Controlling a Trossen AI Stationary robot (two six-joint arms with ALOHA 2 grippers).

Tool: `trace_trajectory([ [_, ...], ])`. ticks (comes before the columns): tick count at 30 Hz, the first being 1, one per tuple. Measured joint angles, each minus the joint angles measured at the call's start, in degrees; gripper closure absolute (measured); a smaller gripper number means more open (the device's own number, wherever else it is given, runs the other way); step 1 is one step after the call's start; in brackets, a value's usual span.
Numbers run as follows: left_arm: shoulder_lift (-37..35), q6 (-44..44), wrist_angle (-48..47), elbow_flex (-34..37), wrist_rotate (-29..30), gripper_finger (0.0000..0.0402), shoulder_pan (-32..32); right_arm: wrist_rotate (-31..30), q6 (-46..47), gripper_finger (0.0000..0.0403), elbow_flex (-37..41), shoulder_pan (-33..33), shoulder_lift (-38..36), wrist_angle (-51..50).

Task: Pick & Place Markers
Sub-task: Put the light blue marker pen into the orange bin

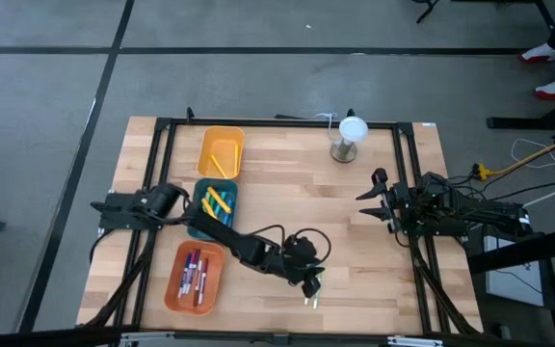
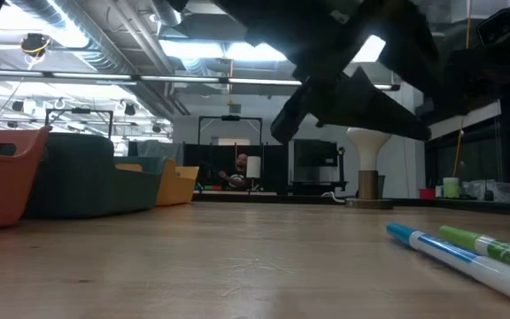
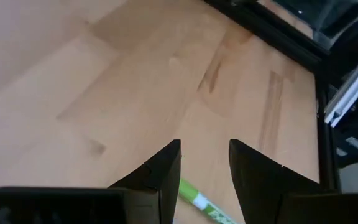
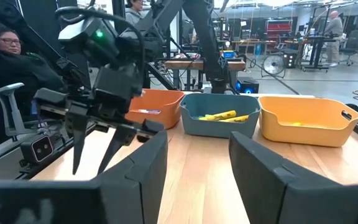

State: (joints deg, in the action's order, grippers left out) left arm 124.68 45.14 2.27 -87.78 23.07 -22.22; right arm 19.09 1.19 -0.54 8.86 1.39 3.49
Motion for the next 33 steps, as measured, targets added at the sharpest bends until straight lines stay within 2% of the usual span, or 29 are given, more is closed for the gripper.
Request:
trace_trajectory([
  [6,0.58,6.59,-5.71,-0.95,0.14,0.0272,-0.77,0.0,0.0,0.0233,0.0,0.01,0.0,-0.01],
  [11,0.58,6.24,-3.18,-1.01,-1.46,0.0272,-1.65,0.0,0.0,0.0233,0.0,0.02,-0.01,-0.02],
  [25,1.05,6.62,-3.91,-1.01,-9.78,0.0272,-2.19,0.0,0.0,0.0233,0.0,0.02,0.0,0.0],
  [33,3.2,6.67,-2.23,-0.99,-9.95,0.0272,-0.94,0.0,0.0,0.0233,0.0,0.02,-0.02,0.0],
])
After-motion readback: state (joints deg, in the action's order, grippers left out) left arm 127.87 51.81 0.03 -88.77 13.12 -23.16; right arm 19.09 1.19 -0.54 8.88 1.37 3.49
